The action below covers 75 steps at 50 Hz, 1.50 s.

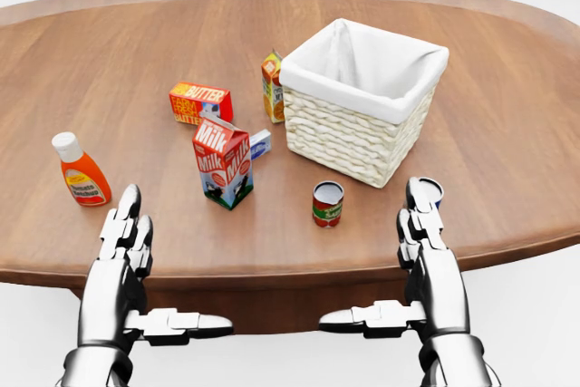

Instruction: Pick up the tomato sauce, and put it in the basket.

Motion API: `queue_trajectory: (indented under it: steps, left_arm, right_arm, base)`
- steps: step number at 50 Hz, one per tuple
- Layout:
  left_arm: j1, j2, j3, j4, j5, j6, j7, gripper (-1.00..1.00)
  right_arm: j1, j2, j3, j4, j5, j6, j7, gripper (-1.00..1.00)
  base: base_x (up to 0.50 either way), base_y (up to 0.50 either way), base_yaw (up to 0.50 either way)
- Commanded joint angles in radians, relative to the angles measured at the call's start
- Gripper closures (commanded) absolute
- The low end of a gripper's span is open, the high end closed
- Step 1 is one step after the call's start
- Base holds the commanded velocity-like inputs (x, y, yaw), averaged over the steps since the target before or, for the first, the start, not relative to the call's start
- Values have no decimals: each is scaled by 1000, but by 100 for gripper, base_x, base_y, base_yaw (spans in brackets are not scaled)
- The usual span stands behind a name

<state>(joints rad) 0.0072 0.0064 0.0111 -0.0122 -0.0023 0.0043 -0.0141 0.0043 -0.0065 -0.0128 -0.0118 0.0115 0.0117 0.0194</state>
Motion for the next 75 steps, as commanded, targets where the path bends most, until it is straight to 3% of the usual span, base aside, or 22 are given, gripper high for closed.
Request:
queue_trajectory:
  steps: [1,9,13,52,66,75]
  left_arm:
    - [15,9,13,-39,2,23,-24,-100]
    - [50,5,-1,-121,10,59,-34,-100]
    - [45,6,2,-140,9,83,-37,-100]
    - [56,8,13,-295,16,83,-49,-100]
    - [60,6,5,-278,24,83,-48,-100]
    - [61,6,5,-283,24,83,-49,-100]
  right_arm:
    - [4,-13,-25,-36,28,40,38,-100]
    - [19,-14,-32,-98,41,76,46,-100]
    - [17,-16,-34,-127,44,76,49,-100]
    - [35,-19,-65,-308,72,76,68,-100]
    - [44,-18,-64,-312,93,76,80,-100]
    - [52,-18,-51,-304,75,76,87,-100]
  base:
    - [0,0,0]
    - [0,0,0]
    - [0,0,0]
    - [0,0,0]
    - [46,0,0]
    - [3,-9,0]
